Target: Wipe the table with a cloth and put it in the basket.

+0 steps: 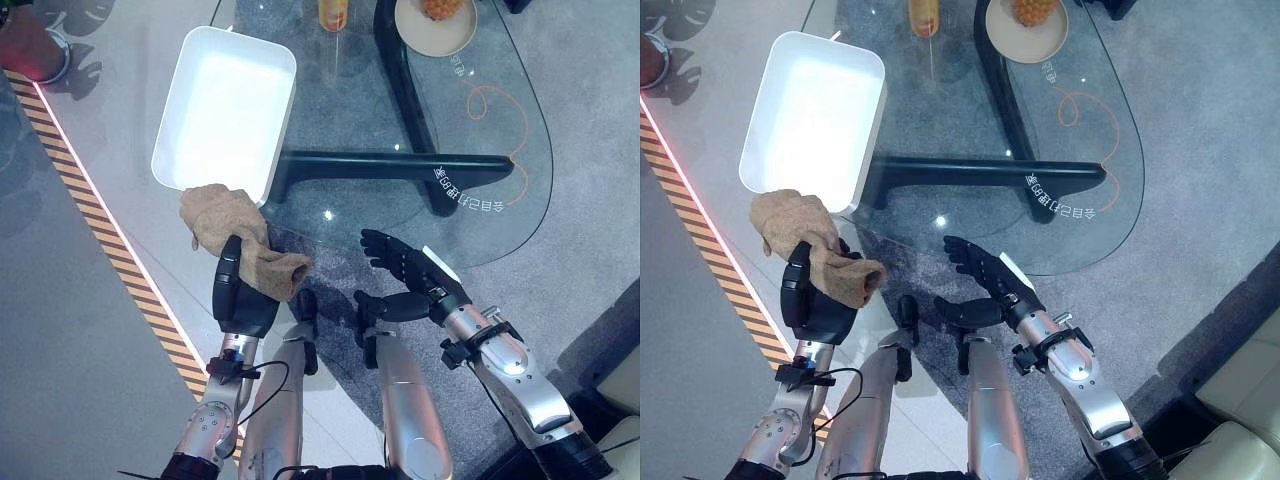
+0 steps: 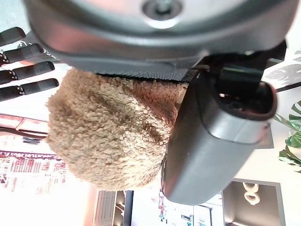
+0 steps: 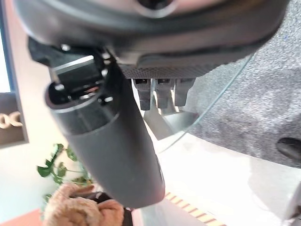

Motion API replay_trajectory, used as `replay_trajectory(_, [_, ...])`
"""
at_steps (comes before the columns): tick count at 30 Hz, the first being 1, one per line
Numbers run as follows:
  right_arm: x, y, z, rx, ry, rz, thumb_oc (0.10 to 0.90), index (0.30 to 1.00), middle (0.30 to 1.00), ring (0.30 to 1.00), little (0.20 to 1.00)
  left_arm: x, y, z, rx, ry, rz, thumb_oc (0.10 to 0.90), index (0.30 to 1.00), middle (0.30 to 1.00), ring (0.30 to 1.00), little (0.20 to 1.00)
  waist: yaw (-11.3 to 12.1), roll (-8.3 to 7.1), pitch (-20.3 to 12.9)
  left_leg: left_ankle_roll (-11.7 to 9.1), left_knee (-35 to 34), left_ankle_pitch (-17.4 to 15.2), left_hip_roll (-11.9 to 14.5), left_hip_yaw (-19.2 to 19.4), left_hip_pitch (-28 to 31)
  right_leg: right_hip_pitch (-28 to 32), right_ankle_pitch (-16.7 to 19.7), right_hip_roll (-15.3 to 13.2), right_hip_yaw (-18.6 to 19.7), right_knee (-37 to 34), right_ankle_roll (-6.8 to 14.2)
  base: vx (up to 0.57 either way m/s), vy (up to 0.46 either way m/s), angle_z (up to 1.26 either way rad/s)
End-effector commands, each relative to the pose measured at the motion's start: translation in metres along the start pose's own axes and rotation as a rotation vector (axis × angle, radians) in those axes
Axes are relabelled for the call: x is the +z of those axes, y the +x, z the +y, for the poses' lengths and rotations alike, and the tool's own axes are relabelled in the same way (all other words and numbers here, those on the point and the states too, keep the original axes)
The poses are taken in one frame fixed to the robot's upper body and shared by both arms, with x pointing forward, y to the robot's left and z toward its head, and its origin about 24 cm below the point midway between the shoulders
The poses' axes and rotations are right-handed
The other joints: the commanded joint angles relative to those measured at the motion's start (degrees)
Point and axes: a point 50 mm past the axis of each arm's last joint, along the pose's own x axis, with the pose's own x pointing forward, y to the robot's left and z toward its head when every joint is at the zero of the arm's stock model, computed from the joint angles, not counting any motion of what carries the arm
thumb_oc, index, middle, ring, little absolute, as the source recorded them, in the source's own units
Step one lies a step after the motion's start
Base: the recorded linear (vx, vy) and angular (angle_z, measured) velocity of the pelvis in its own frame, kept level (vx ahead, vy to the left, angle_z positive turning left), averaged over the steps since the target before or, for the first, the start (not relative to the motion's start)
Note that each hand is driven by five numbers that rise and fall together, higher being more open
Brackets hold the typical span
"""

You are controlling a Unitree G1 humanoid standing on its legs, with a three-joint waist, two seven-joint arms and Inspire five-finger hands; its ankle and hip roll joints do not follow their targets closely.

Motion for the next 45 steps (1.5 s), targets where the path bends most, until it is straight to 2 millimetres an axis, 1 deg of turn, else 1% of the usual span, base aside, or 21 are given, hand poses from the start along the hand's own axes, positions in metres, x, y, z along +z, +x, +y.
replay_trajectory(1, [0.042,-0.002,-0.003,-0.014,0.021,-0.249,0.8,0.9,0.9,0.9,0.9,0.012,0.012,-0.048,-0.322,0.076,-0.041,0.1,0.3,0.3,0.3,0.2,0.7,-0.61,-1.6,1.8,7.4,-5.9,-1.2,2.2,0.7,1.3,7.6,3.2,0.4,-6.3,-0.2,0.0,0.018,-0.06])
replay_trajectory(3, [0.038,-0.003,-0.003,-0.016,0.038,-0.227,0.8,0.9,0.9,0.9,0.9,0.017,0.012,-0.049,-0.323,0.141,-0.052,0.1,0.3,0.3,0.3,0.2,0.6,-0.48,-1.6,1.7,7.6,-5.8,-1.1,2.3,0.7,1.2,7.5,3.2,0.5,-6.2,-0.3,0.04,0.039,-0.05])
replay_trajectory(4, [0.034,-0.003,-0.002,-0.011,0.049,-0.205,0.8,0.9,0.9,0.9,0.9,0.019,0.012,-0.048,-0.315,0.186,-0.059,0.1,0.3,0.3,0.3,0.2,0.6,-0.17,-1.6,1.3,8.2,-7.6,-1.1,1.8,1.6,2.1,5.8,3.3,0.8,-5.5,0.1,0.0,0.055,-0.02])
replay_trajectory(5, [0.032,-0.003,-0.001,-0.001,0.053,-0.187,0.8,0.9,0.9,0.9,0.9,0.022,0.014,-0.05,-0.317,0.234,-0.068,0.1,0.3,0.3,0.3,0.2,0.4,-0.23,-1.6,1.7,7.9,-5.8,-1.1,2.5,0.5,1.1,7.3,3.2,0.7,-5.9,-0.4,0.08,0.085,-0.03])
replay_trajectory(6, [0.026,-0.004,0.002,0.009,0.055,-0.154,0.8,0.9,0.9,0.9,0.9,0.027,0.015,-0.051,-0.303,0.294,-0.081,0.1,0.3,0.3,0.3,0.2,0.4,0.08,-1.6,1.3,8.7,-7.7,-1.1,2.0,1.4,1.8,5.4,3.4,1.1,-4.9,-0.1,0.01,0.069,-0.05])
replay_trajectory(8, [0.02,-0.003,0.005,0.032,0.063,-0.113,0.8,0.9,0.9,0.9,0.9,0.033,0.019,-0.054,-0.295,0.371,-0.105,0.1,0.3,0.3,0.3,0.2,0.2,0.2,-1.6,1.3,9.1,-7.6,-1.0,2.1,1.2,1.7,5.2,3.3,1.2,-4.5,-0.2,0.06,0.083,-0.09])
replay_trajectory(9, [0.012,-0.002,0.009,0.06,0.081,-0.068,0.8,0.9,0.9,0.9,0.9,0.04,0.024,-0.057,-0.272,0.457,-0.13,0.1,0.3,0.3,0.3,0.2,0.1,0.35,-1.6,1.2,9.5,-7.6,-0.9,2.1,0.9,1.6,5.1,3.3,1.4,-4.3,-0.3,0.02,0.073,-0.08])
replay_trajectory(10, [0.01,-0.002,0.01,0.065,0.083,-0.055,0.8,0.9,0.9,0.9,0.9,0.042,0.025,-0.058,-0.268,0.48,-0.137,0.1,0.3,0.3,0.3,0.2,0.0,0.37,-1.6,1.2,9.6,-7.6,-0.9,2.1,0.8,1.5,5.0,3.2,1.4,-4.2,-0.3,0.03,0.076,-0.06])
replay_trajectory(12, [0.0,0.0,0.016,0.096,0.098,0.007,0.8,0.9,0.9,0.9,0.9,0.049,0.035,-0.066,-0.259,0.588,-0.174,0.1,0.3,0.3,0.3,0.2,-0.1,0.61,-1.6,1.1,10.2,-7.4,-0.7,2.2,0.3,1.3,4.9,3.1,1.7,-3.8,-0.5,0.03,0.079,-0.07])
replay_trajectory(15, [-0.012,0.002,0.023,0.128,0.123,0.078,0.8,0.9,0.9,0.9,0.9,0.058,0.046,-0.076,-0.244,0.677,-0.231,0.1,0.3,0.3,0.3,0.2,-0.4,0.85,-1.6,1.0,10.9,-7.4,-0.6,2.3,-0.4,1.0,4.8,3.1,2.1,-3.4,-0.6,0.04,0.089,-0.07])
replay_trajectory(19, [-0.036,-0.002,0.032,0.165,0.116,0.233,0.8,0.9,0.9,0.9,0.9,0.069,0.06,-0.092,-0.172,0.869,-0.333,0.1,0.3,0.3,0.3,0.2,-0.9,1.1,-1.6,1.1,11.9,-7.3,-0.2,2.7,-1.7,-0.2,4.9,2.9,3.1,-3.2,-0.7,0.05,0.104,-0.07])
replay_trajectory(20, [-0.037,-0.002,0.032,0.166,0.116,0.238,0.8,0.9,0.9,0.9,0.9,0.069,0.061,-0.093,-0.167,0.87,-0.338,0.1,0.3,0.3,0.3,0.2,-0.9,1.09,-1.6,1.1,12.0,-7.3,-0.2,2.7,-1.8,-0.2,4.9,2.9,3.2,-3.1,-0.7,0.03,0.087,-0.04])
replay_trajectory(25, [-0.063,-0.01,0.036,0.175,0.138,0.392,0.8,0.9,0.9,0.9,0.9,0.083,0.07,-0.105,-0.089,1.031,-0.456,0.1,0.3,0.3,0.3,0.2,-1.1,1.43,-1.6,1.4,12.9,-7.6,0.2,3.4,-3.6,-2.4,5.3,2.7,4.1,-3.1,-0.6,0.04,0.092,-0.09])
replay_trajectory(26, [-0.065,-0.011,0.037,0.178,0.14,0.401,0.8,0.9,0.9,0.9,0.9,0.085,0.071,-0.106,-0.08,1.052,-0.467,0.1,0.3,0.3,0.3,0.2,-1.1,1.46,-1.6,1.4,12.9,-7.7,0.3,3.5,-3.8,-2.6,5.4,2.7,4.2,-3.1,-0.6,0.04,0.1,-0.02])
replay_trajectory(31, [-0.089,-0.02,0.045,0.187,0.17,0.52,0.8,0.9,0.9,0.9,0.9,0.105,0.091,-0.122,-0.002,1.179,-0.587,0.1,0.3,0.3,0.3,0.2,-1.7,1.63,-1.6,1.7,13.3,-8.4,0.7,4.5,-5.7,-5.4,6.0,2.4,5.3,-3.7,0.0,0.04,0.12,-0.04])
replay_trajectory(33, [-0.092,-0.022,0.046,0.187,0.176,0.53,0.8,0.9,0.9,0.9,0.9,0.109,0.094,-0.125,0.009,1.203,-0.603,0.1,0.3,0.3,0.3,0.2,-1.7,1.61,-1.6,1.8,13.2,-8.5,0.9,4.7,-6.0,-5.7,6.1,2.4,5.4,-3.9,0.1,0.03,0.057,-0.04])
replay_trajectory(37, [-0.104,-0.029,0.056,0.201,0.211,0.573,0.8,0.9,0.9,0.9,0.9,0.131,0.111,-0.141,0.08,1.306,-0.705,0.1,0.3,0.3,0.3,0.2,-2.2,0.97,-1.6,1.8,13.0,-9.0,1.4,5.3,-7.6,-7.5,7.3,2.3,5.9,-5.2,1.0,0.02,0.061,-0.07])
replay_trajectory(38, [-0.107,-0.031,0.058,0.201,0.217,0.585,0.8,0.9,0.9,0.9,0.9,0.14,0.116,-0.146,0.101,1.333,-0.742,0.1,0.3,0.3,0.3,0.2,-2.5,0.62,-1.6,1.8,12.7,-9.2,1.5,5.4,-8.1,-8.1,7.8,2.2,6.0,-5.9,1.5,0.02,0.041,-0.09])
replay_trajectory(40, [-0.109,-0.032,0.06,0.201,0.233,0.591,0.8,0.9,0.9,0.9,0.9,0.146,0.12,-0.152,0.114,1.366,-0.772,0.1,0.3,0.3,0.3,0.2,-2.6,0.4,-1.6,1.8,12.6,-9.4,1.5,5.4,-8.6,-8.6,8.2,2.2,6.0,-6.3,1.8,0.01,0.033,-0.09])
replay_trajectory(41, [-0.111,-0.034,0.061,0.201,0.25,0.596,0.8,0.9,0.9,0.9,0.9,0.154,0.124,-0.159,0.13,1.424,-0.809,0.1,0.3,0.3,0.3,0.2,-2.8,0.19,-1.6,1.8,12.5,-9.6,1.5,5.4,-9.2,-9.3,8.7,2.1,6.0,-6.9,2.1,0.01,0.027,-0.08])
replay_trajectory(45, [-0.113,-0.034,0.062,0.203,0.254,0.596,0.8,0.9,0.9,0.9,0.9,0.159,0.127,-0.165,0.134,1.469,-0.833,0.1,0.3,0.3,0.3,0.2,-2.9,-0.03,-1.6,1.8,12.4,-9.7,1.6,5.4,-9.9,-10.0,9.3,2.1,6.0,-7.2,2.3,0.0,0.007,-0.02])
